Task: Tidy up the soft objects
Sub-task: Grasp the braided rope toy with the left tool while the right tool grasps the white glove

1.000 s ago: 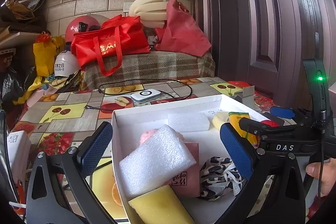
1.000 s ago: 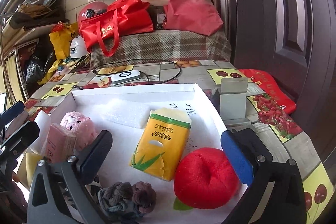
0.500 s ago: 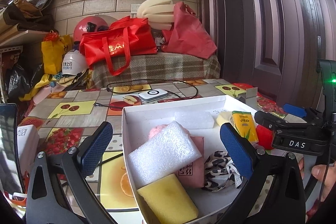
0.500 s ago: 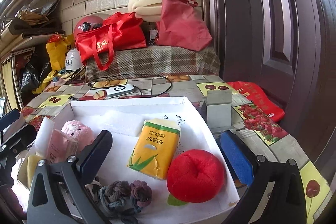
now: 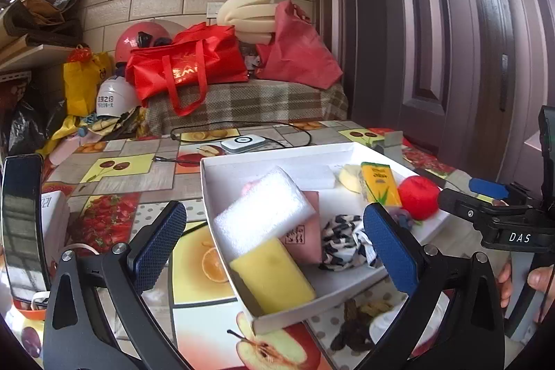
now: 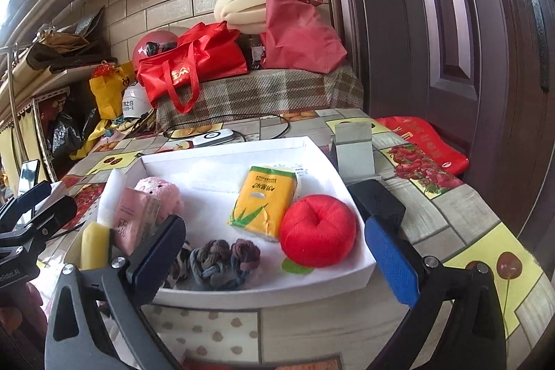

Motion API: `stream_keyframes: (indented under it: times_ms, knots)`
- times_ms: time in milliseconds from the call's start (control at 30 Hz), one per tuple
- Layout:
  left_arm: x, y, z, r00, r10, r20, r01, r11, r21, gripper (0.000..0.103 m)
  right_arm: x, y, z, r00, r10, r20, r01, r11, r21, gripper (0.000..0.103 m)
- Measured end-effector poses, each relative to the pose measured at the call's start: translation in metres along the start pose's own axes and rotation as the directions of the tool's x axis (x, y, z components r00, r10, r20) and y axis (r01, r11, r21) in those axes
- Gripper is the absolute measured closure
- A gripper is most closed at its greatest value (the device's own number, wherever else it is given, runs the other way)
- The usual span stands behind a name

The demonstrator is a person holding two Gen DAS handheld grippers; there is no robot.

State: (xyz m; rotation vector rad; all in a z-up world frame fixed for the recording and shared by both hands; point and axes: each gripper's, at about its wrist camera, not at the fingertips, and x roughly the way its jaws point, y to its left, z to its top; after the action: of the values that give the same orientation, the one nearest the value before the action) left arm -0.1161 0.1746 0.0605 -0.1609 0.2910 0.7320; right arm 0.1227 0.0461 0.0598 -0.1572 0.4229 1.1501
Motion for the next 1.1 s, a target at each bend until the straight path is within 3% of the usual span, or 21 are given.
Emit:
stream_keyframes:
  times_ms: [133,267,400,533,567,600,667,800,867,967,1100]
  knots:
    - [-0.020,-0.001,-0.008,0.997,-0.067,-0.031,0.068,0.997,0.027,0.000,-0.021,0.014,-0.013,0.991,0.132,-0.029,-0.133,0.989,-0.057,0.000]
    - [-0.031,-0.004,-0.017,0.990,-0.092,-0.106,0.099,0.994,0.053,0.000,-0.035,0.043,-0.025,0.968,0.234,-0.085,-0.246,0.953,-0.179,0.000]
    - [-0.031,-0.004,-0.026,0.971,-0.120,-0.207,0.134,0.989,0.055,0.000,-0.026,0.080,-0.036,0.959,0.218,-0.182,-0.269,0.903,-0.335,0.000]
    - [-0.031,0.000,-0.029,0.964,-0.133,-0.228,0.143,0.989,0.028,0.000,-0.002,0.104,-0.048,0.927,0.184,-0.326,-0.315,0.854,-0.413,0.001]
    - [-0.029,0.000,-0.029,0.963,-0.133,-0.236,0.144,0.989,0.027,0.000,-0.001,0.105,-0.049,0.926,0.180,-0.331,-0.315,0.853,-0.417,0.006]
    - [-0.028,-0.001,-0.030,0.961,-0.136,-0.241,0.147,0.989,0.028,0.000,-0.001,0.105,-0.049,0.924,0.187,-0.334,-0.322,0.852,-0.414,0.024]
    - [-0.029,-0.003,-0.030,0.958,-0.148,-0.245,0.162,0.986,0.039,0.000,-0.004,0.098,-0.047,0.925,0.207,-0.319,-0.327,0.863,-0.386,0.044]
    - [-0.028,-0.017,-0.032,0.951,-0.159,-0.266,0.192,0.976,0.102,0.000,-0.012,0.065,-0.039,0.913,0.286,-0.292,-0.359,0.902,-0.240,0.049]
    - [-0.025,-0.029,-0.035,0.942,-0.159,-0.296,0.212,0.965,0.157,0.000,-0.018,0.043,-0.038,0.917,0.292,-0.273,-0.342,0.926,-0.157,0.049]
    - [-0.012,-0.053,-0.044,0.916,-0.131,-0.380,0.241,0.935,0.260,0.000,-0.021,0.012,-0.035,0.931,0.264,-0.252,-0.279,0.960,-0.028,0.049]
    - [0.009,-0.074,-0.055,0.882,-0.056,-0.468,0.225,0.922,0.314,0.000,-0.018,-0.018,-0.035,0.929,0.289,-0.232,-0.266,0.956,0.125,0.049]
